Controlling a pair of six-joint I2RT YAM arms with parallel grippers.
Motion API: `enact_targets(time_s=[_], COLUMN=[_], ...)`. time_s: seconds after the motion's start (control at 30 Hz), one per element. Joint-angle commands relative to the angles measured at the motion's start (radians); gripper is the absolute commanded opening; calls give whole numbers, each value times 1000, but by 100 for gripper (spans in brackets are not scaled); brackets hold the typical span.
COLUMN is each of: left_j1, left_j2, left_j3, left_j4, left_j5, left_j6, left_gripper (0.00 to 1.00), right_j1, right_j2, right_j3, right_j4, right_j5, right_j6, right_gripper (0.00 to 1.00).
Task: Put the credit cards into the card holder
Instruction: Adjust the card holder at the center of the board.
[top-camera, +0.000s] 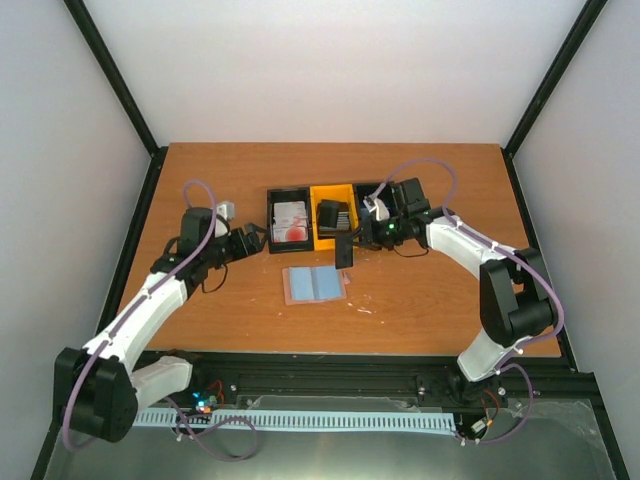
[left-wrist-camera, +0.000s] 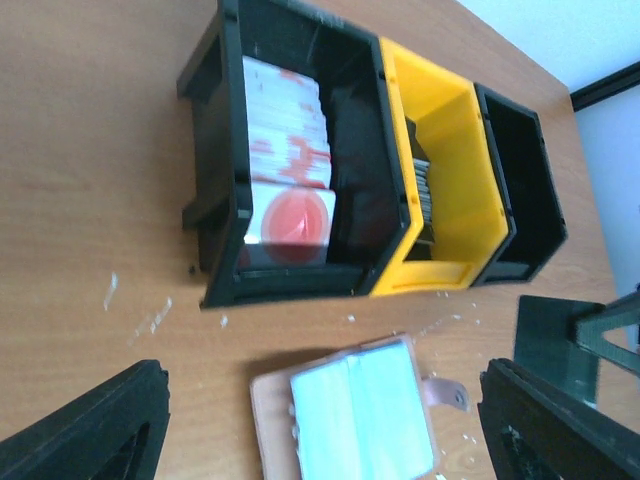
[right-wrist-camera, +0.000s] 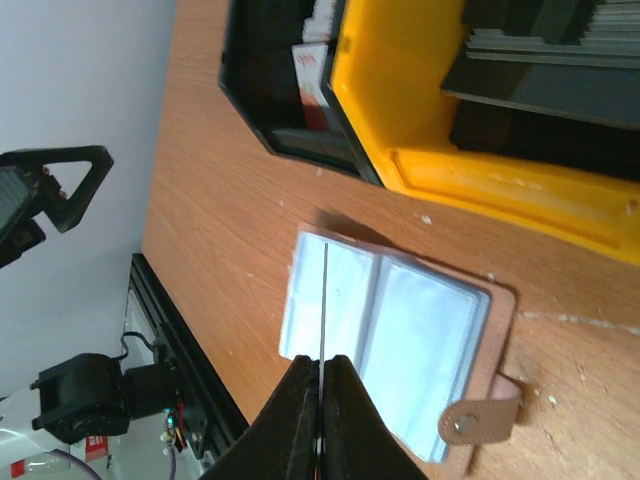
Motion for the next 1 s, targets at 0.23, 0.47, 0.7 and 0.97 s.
enact_targets(time_s=[0.23,0.47,0.7,0.97], left_j1=[-41,-63,-74,-138], left_j2=[-109,-18,104,294], left_j3=[-159,-203,-183,-124], left_j4=[98,173,162,205], left_j5=[56,200,263,222], left_j6=[-121,-27,-11,-98], left_gripper=[85,85,78,57], right_j1=[25,26,85,112], right_j2=[-74,-82,33,135], right_j3=[-128,-142,-48,-8], right_j4=[45,85,47,90], right_j5=[55,41,-42,-25], right_j6=[50,53,0,37], right_gripper=[3,3,3,3])
